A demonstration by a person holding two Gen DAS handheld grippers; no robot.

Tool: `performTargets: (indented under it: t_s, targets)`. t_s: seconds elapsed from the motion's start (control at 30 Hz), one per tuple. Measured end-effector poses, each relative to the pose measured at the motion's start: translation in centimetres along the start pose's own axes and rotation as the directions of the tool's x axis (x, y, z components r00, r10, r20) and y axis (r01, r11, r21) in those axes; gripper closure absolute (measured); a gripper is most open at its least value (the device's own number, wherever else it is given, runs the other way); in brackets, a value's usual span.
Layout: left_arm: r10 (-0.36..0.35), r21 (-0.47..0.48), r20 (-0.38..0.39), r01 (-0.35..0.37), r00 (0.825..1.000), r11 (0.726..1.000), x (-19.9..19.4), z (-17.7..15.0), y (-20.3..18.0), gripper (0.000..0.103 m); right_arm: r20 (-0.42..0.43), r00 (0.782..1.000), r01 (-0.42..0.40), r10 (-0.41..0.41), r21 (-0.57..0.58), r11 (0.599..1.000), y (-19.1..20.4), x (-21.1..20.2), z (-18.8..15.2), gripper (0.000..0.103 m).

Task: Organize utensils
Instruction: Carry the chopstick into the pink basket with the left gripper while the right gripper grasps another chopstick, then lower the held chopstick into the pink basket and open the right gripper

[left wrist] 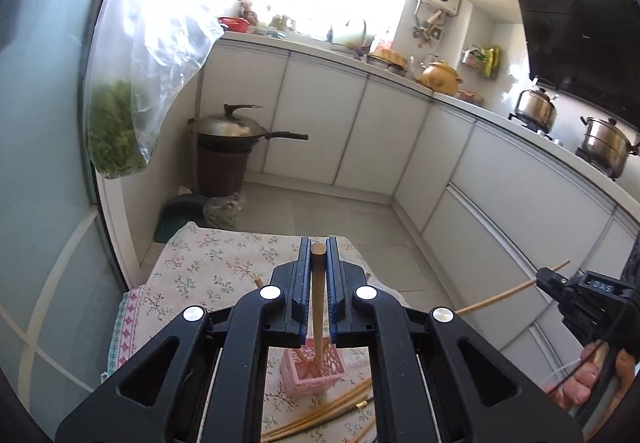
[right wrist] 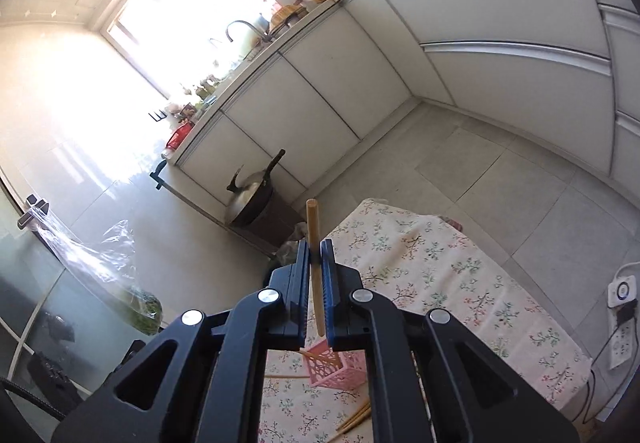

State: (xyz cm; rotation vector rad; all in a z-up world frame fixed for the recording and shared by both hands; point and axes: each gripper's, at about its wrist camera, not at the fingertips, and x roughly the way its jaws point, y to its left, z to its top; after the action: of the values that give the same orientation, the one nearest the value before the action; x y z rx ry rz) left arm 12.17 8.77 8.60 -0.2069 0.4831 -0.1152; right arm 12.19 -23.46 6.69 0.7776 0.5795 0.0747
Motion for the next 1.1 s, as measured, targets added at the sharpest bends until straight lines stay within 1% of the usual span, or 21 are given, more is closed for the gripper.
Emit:
performTargets:
  t_s: [0.13,0.17,0.2,0.27,0.3,0.37,0.4,0.47,0.53,0.63,0.77,0.9,0.97,1.1]
  targets:
    - [0.028,-0.002,-0.009,-0.028,1.000,1.000,2.1,-0.7,0.3,0.096,-0.027,1.000,-0.001,0.000,-0.023,1.000,0.4,1.2,-0.6,0.097]
    - [0.029,0.003,-0.021,-0.029,0.999,1.000,2.8,-1.0,0.4,0.096,-0.032,0.999,0.001,-0.002,-0.032,0.999,0.5,1.6,-0.9,0.097]
    - [0.027,0.015,-0.068,-0.026,0.997,1.000,4.0,-1.6,0.3,0.095,-0.038,0.999,0.005,-0.006,-0.038,0.999,0.6,1.8,-1.0,0.097]
    - [0.041,0.018,-0.116,-0.039,0.992,0.999,5.1,-2.5,0.4,0.094,-0.050,0.999,0.005,-0.007,-0.047,0.999,0.9,2.4,-1.4,0.097]
    - [0.044,0.016,-0.125,-0.042,0.991,0.999,5.3,-2.9,0.5,0.085,-0.053,0.999,0.004,-0.007,-0.051,0.999,1.0,2.6,-1.5,0.097]
    - [0.026,-0.013,-0.127,-0.028,0.992,1.000,4.7,-3.1,1.0,0.072,-0.057,0.998,0.001,-0.005,-0.066,0.998,1.5,2.9,-1.6,0.097]
    - [0.023,-0.020,-0.115,-0.026,0.993,0.999,4.3,-3.0,1.2,0.071,-0.056,0.998,0.002,-0.006,-0.072,0.997,1.7,2.9,-1.8,0.097]
    - [0.048,-0.003,-0.094,-0.049,0.994,0.999,3.2,-2.8,1.3,0.071,-0.054,0.998,0.007,-0.012,-0.096,0.995,2.2,2.9,-2.0,0.097]
    - [0.097,0.022,-0.079,-0.096,0.992,0.995,2.5,-2.8,1.0,0.071,-0.062,0.998,0.012,-0.021,-0.129,0.992,3.0,3.3,-2.4,0.097]
    - [0.127,0.027,-0.075,-0.125,0.989,0.992,1.8,-3.1,1.2,0.070,-0.074,0.997,0.018,-0.030,-0.161,0.987,4.0,4.1,-3.2,0.097]
    - [0.149,0.026,-0.084,-0.147,0.985,0.989,1.7,-3.2,1.9,0.067,-0.099,0.993,0.044,-0.065,-0.199,0.979,5.0,6.1,-4.6,0.097]
    - [0.151,0.021,-0.106,-0.150,0.983,0.989,2.1,-3.3,2.4,0.067,-0.132,0.986,0.074,-0.105,-0.225,0.972,5.0,8.5,-5.9,0.097]
    - [0.149,0.020,-0.112,-0.148,0.983,0.989,2.4,-3.3,2.4,0.067,-0.155,0.981,0.076,-0.113,-0.227,0.971,4.9,9.8,-6.5,0.097]
    - [0.148,0.029,-0.100,-0.146,0.984,0.989,2.3,-3.3,1.9,0.066,-0.180,0.979,0.056,-0.100,-0.231,0.971,4.4,11.4,-7.4,0.090]
